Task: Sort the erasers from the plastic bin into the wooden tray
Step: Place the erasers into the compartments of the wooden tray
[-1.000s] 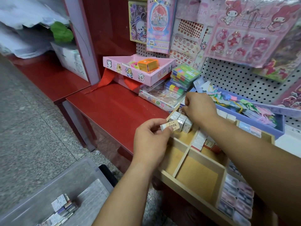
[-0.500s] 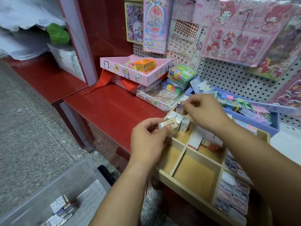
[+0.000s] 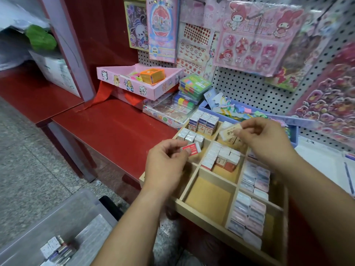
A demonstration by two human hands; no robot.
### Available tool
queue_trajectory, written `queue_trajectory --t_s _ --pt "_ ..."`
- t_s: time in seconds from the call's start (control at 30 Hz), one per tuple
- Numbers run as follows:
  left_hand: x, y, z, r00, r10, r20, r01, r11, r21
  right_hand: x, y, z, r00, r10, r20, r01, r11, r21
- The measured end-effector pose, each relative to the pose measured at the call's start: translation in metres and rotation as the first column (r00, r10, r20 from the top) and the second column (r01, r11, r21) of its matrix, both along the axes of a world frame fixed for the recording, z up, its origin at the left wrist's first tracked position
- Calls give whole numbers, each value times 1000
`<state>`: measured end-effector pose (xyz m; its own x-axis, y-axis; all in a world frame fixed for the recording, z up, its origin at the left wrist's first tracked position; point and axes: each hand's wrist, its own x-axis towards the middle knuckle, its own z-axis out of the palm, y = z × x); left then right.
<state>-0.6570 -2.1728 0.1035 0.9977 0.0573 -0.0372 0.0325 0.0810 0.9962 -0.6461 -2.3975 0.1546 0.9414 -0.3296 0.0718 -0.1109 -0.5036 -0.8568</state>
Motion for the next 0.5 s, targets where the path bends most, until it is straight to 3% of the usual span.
queue_trajectory --t_s 0.1,0.23,0.5 --pt "-1 -1 0 1000 2 -8 -2 1000 20 12 -25 -10 997 -79 20 82 976 -203" --pt "0 -3 -1 1000 8 -11 -8 1000 19 27 -22 -22 999 -2 -39 -14 914 -404" --pt "1 1 -2 1000 19 -10 -18 999 29 61 3 -32 995 27 -94 -88 668 -739"
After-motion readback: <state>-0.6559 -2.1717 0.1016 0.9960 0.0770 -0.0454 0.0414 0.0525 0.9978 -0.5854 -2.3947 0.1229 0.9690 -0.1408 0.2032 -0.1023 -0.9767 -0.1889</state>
